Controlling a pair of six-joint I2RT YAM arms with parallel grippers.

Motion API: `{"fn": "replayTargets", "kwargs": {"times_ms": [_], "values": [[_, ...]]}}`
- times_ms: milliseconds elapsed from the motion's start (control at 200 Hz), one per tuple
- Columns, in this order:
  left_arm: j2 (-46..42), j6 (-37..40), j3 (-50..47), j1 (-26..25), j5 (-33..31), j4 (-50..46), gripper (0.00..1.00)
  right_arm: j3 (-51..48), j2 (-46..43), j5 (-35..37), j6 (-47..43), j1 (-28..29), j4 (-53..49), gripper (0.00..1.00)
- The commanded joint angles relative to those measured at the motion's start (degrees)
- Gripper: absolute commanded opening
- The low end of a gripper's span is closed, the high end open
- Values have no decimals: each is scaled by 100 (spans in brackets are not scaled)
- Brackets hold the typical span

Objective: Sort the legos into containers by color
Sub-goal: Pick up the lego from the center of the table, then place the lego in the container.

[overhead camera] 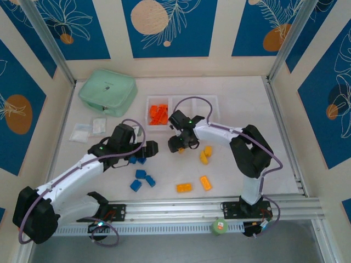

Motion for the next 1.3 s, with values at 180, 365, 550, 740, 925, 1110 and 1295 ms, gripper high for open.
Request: {"fn": "replayTargets", "kwargs": {"times_ms": [180,365,550,740,925,1110,1295], "values": [[-24,-248,-53,-30,41,205,99,204,208,365,-201,169,-147,55],[-46,-260,-44,-30,18,216,99,262,203,327,-359,213,-136,42],[-68,-229,11,-29,39,237,99,445,20,281,-381,224,-315,34],[-34,-176,220,-21,-18,237,99,996,-264,273,-363,178,-724,32],[226,-180,596,-21,-195,289,99,1859,-72,516,-77,-193,-1036,32],[564,-205,894,-8,-397,492,99,2926,706,725,106,-561,-1268,32],[879,-169,1131,14,-550,635,99,3909,1576,771,261,-910,-1270,33]]}}
